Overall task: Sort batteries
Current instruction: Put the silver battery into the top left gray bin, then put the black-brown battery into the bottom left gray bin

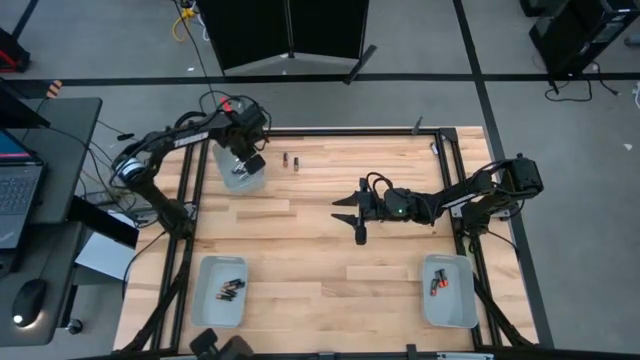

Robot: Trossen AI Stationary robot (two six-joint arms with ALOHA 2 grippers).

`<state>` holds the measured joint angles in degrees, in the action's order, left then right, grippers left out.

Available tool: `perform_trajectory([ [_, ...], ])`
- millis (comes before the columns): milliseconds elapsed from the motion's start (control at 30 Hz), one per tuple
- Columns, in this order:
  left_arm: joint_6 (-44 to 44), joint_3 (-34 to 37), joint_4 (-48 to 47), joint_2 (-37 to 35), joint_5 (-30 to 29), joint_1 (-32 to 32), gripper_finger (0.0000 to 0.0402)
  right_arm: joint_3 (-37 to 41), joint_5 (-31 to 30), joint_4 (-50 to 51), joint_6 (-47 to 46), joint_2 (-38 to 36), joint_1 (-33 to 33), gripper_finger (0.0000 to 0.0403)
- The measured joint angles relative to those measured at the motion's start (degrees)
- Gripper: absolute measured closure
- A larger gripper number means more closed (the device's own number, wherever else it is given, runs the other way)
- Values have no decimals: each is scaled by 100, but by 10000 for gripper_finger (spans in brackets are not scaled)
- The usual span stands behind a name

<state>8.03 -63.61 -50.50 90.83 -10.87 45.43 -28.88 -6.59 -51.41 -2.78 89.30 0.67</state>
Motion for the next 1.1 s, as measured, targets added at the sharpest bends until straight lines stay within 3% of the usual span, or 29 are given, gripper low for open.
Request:
perform_trajectory([
  [367, -70, 4, 20, 840, -2, 334, 350, 0, 0, 206, 89, 0, -52, 234],
  [567, 22, 4, 21, 791, 1, 331, 283, 0, 0, 226, 54, 0, -52, 233],
  [867, -20, 16, 188, -85, 227, 165, 257, 0, 0, 229, -115, 0, -70, 228],
  [1100, -515, 702, 1625, -1377, 968, -322, 256, 0, -13, 1043, -521, -368, -175, 221],
])
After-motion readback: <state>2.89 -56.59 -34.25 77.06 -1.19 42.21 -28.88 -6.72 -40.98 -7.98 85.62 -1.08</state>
